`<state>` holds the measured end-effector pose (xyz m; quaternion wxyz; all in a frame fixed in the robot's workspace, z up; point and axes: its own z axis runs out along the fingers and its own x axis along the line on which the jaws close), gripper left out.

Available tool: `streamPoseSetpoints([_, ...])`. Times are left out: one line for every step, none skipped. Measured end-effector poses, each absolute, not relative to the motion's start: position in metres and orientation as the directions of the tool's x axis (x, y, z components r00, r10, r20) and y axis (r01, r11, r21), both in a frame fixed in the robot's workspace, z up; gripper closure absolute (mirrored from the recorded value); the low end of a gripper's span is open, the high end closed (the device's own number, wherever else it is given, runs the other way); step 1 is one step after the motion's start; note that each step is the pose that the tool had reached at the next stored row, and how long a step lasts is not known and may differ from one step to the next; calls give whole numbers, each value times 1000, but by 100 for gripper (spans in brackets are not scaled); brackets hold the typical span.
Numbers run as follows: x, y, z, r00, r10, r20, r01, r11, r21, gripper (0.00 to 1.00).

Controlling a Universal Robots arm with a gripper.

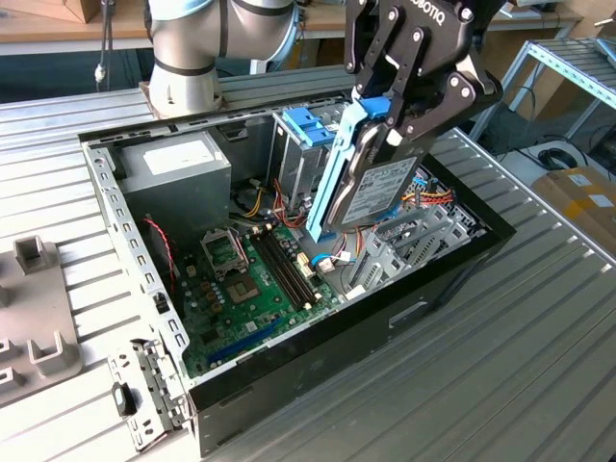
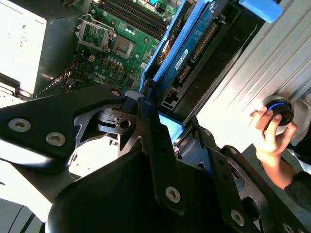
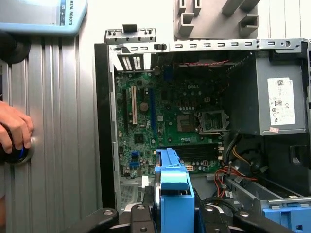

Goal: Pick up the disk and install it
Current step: 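Pick up the disk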

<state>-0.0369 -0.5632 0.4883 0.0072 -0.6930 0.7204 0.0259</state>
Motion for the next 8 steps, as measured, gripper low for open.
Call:
streamPoseSetpoints([-36,-563,488,-39,-998,-46,-999,38,27,63])
streamPoseSetpoints([-36,-564,488,-39,-998,-46,-999,38,27,63])
streamPoseSetpoints([-35,-564,488,-39,-998,-46,-999,38,27,63])
streamPoseSetpoints([-34,-564,488,-39,-998,-46,-999,38,27,63])
streamPoseSetpoints([-34,-564,488,-39,-998,-46,-999,38,27,63])
streamPoseSetpoints([-33,-565,488,-39,-998,-46,-999,38,27,63])
streamPoseSetpoints([-33,-565,488,-39,-998,-46,-999,38,27,63])
streamPoseSetpoints([-32,-565,488,-39,-998,-46,-999,38,27,63])
